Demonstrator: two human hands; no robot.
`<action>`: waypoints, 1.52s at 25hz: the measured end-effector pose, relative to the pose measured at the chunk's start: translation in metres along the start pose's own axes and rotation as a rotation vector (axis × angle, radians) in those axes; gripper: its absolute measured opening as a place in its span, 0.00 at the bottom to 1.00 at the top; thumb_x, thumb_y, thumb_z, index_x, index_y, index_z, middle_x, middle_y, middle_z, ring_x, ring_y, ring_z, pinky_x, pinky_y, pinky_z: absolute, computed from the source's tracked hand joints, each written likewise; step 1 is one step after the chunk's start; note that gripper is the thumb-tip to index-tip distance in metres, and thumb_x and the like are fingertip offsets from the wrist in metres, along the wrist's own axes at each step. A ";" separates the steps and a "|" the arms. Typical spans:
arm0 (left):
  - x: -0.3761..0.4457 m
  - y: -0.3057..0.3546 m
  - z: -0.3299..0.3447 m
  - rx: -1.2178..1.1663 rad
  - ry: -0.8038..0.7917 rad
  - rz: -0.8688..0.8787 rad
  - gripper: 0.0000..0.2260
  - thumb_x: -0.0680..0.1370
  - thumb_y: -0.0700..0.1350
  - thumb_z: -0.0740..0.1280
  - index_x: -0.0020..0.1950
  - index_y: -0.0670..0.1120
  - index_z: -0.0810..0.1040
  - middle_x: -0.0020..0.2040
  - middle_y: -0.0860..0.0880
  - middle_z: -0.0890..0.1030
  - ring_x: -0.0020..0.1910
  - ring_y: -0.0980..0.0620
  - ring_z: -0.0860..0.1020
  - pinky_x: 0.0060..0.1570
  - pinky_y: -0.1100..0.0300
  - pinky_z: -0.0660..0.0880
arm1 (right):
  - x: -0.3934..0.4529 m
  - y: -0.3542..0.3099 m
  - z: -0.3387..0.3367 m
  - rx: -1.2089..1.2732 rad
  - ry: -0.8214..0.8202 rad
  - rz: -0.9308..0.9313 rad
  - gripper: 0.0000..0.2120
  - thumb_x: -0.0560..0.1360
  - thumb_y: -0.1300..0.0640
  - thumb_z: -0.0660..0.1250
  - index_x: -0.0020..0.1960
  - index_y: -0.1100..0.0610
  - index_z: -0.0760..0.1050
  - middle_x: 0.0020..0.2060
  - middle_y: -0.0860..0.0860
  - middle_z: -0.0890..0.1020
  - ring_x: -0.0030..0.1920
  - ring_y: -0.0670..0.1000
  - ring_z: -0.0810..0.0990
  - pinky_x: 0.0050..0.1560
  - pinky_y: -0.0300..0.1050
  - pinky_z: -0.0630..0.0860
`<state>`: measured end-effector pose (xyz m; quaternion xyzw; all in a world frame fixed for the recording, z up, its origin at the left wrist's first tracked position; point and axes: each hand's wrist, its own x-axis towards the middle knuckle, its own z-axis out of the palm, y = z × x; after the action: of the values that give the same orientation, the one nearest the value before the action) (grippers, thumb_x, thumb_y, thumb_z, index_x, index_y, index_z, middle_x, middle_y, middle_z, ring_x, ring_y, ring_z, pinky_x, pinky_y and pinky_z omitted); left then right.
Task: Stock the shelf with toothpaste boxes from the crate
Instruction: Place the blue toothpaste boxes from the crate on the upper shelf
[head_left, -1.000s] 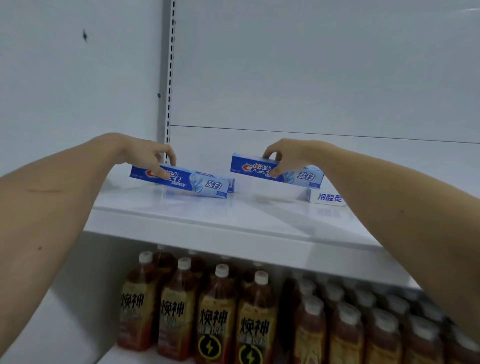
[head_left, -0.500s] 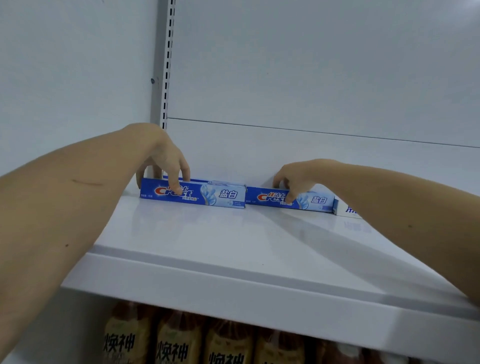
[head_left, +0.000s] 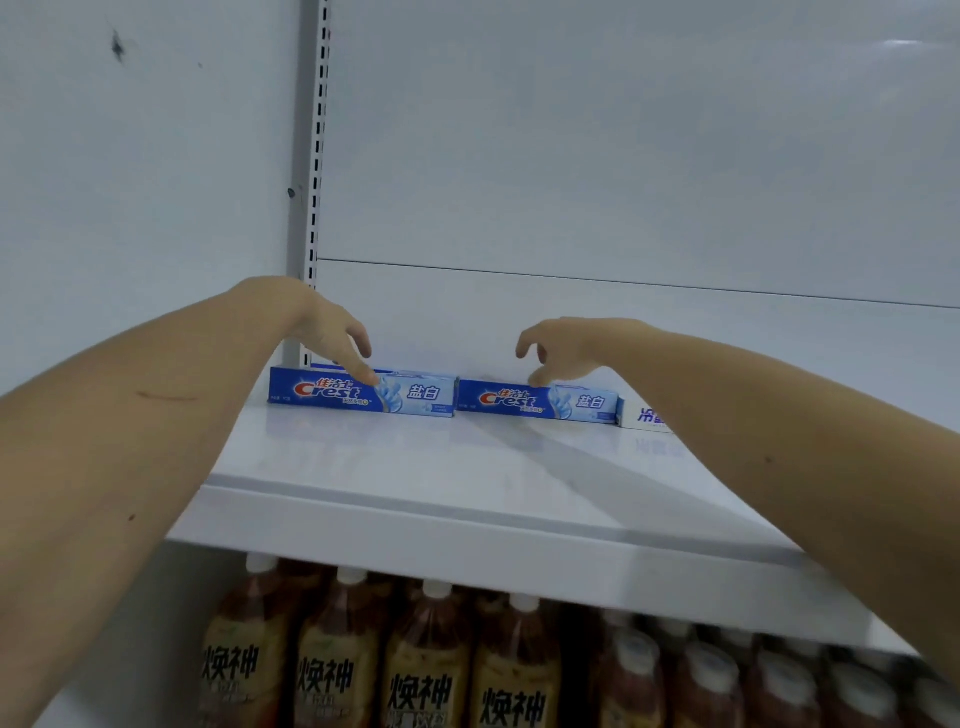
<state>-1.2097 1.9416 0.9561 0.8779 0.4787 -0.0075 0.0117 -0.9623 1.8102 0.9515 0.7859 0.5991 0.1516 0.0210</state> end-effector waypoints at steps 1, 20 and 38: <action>-0.011 0.007 -0.001 -0.008 0.033 0.008 0.30 0.77 0.64 0.62 0.75 0.53 0.65 0.75 0.48 0.66 0.74 0.44 0.64 0.69 0.44 0.62 | -0.010 0.000 -0.002 0.019 0.024 0.014 0.23 0.77 0.49 0.67 0.70 0.51 0.69 0.63 0.51 0.74 0.58 0.54 0.72 0.62 0.52 0.69; -0.284 0.159 0.082 -1.151 0.486 0.056 0.27 0.83 0.61 0.45 0.75 0.51 0.68 0.74 0.44 0.69 0.74 0.46 0.64 0.71 0.49 0.58 | -0.314 -0.032 0.008 1.368 0.444 0.019 0.22 0.83 0.47 0.53 0.70 0.60 0.68 0.66 0.54 0.74 0.62 0.52 0.73 0.60 0.46 0.69; -0.358 0.177 0.421 -1.480 -0.055 -0.084 0.27 0.83 0.62 0.43 0.76 0.53 0.66 0.74 0.46 0.70 0.75 0.46 0.63 0.75 0.43 0.54 | -0.465 -0.149 0.270 1.572 -0.023 0.404 0.26 0.81 0.39 0.51 0.74 0.50 0.66 0.70 0.48 0.71 0.70 0.50 0.69 0.72 0.58 0.64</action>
<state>-1.2560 1.5329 0.5464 0.6209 0.3911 0.2947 0.6121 -1.1406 1.4510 0.5632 0.6654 0.3768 -0.3209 -0.5588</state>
